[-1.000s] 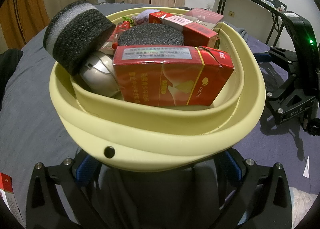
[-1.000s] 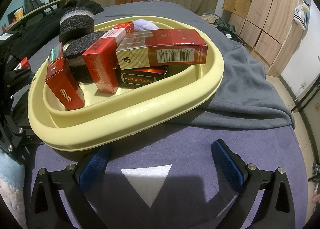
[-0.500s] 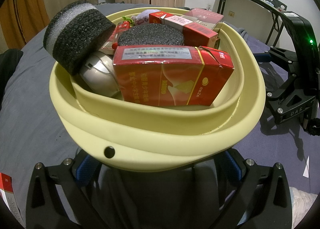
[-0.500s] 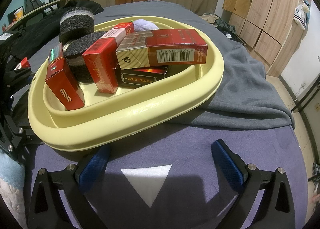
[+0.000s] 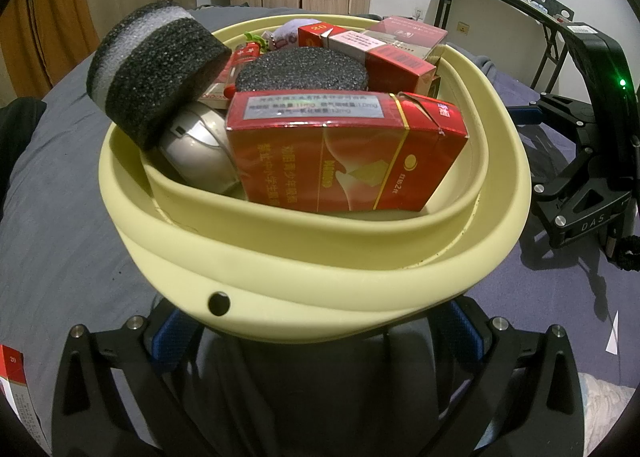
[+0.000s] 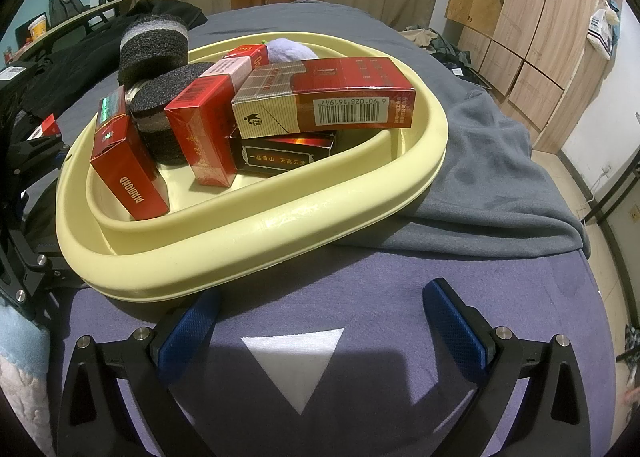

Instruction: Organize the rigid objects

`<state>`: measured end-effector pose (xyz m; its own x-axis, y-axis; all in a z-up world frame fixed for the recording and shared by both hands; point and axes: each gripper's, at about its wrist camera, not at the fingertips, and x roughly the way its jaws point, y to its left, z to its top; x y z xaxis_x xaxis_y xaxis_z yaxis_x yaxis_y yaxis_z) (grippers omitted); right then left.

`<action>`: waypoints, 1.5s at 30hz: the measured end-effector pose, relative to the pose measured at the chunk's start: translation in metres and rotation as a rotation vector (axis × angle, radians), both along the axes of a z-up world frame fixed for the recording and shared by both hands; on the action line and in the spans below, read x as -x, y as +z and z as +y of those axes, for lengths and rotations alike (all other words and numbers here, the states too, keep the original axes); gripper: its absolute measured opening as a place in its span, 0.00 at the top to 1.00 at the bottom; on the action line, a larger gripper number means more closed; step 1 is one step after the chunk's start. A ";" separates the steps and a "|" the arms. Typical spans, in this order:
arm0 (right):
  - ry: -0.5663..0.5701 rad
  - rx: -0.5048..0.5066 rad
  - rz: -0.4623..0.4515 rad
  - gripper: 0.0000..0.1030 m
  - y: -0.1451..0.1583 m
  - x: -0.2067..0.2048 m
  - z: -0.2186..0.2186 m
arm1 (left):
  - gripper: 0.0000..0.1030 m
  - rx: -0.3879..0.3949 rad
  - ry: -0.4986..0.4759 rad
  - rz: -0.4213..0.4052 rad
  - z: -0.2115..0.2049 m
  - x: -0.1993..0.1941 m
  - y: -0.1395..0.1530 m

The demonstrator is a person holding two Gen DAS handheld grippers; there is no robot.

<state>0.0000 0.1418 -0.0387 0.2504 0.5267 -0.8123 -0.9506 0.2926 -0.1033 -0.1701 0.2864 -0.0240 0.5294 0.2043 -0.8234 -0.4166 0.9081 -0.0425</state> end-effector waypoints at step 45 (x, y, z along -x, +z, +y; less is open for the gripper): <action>0.000 0.000 0.000 0.00 0.000 0.000 0.000 | 0.00 0.000 0.000 0.000 0.000 0.000 0.000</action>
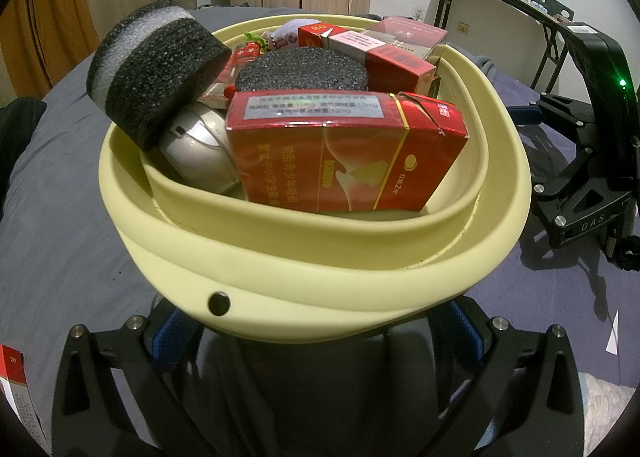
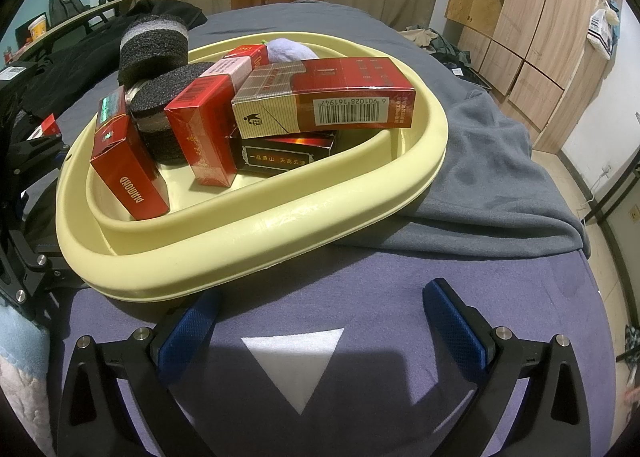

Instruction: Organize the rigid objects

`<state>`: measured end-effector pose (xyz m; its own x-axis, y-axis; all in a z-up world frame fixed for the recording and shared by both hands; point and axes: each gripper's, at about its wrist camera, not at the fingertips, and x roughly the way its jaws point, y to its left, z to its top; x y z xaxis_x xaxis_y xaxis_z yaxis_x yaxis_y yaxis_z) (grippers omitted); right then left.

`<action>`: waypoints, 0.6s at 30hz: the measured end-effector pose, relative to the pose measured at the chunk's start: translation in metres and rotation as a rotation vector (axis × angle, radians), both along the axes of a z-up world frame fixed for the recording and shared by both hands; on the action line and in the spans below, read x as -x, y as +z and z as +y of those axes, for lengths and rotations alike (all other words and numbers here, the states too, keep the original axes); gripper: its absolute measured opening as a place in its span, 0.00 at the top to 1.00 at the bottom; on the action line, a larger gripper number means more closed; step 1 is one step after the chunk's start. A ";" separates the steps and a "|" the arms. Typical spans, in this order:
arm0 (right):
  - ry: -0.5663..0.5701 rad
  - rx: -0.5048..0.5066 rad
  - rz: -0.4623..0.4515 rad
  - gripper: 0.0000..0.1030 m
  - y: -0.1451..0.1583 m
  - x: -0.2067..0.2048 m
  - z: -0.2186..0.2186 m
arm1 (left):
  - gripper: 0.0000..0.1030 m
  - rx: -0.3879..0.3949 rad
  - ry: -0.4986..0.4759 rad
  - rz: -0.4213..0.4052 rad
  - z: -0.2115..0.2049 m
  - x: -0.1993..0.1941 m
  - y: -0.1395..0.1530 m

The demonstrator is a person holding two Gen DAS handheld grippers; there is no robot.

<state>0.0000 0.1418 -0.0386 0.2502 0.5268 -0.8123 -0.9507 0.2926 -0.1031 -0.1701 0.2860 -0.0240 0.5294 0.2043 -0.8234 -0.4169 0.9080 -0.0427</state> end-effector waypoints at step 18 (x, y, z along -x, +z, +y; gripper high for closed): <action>0.000 0.000 0.001 0.00 0.000 0.000 0.000 | 0.00 0.000 0.000 0.000 0.000 0.000 0.000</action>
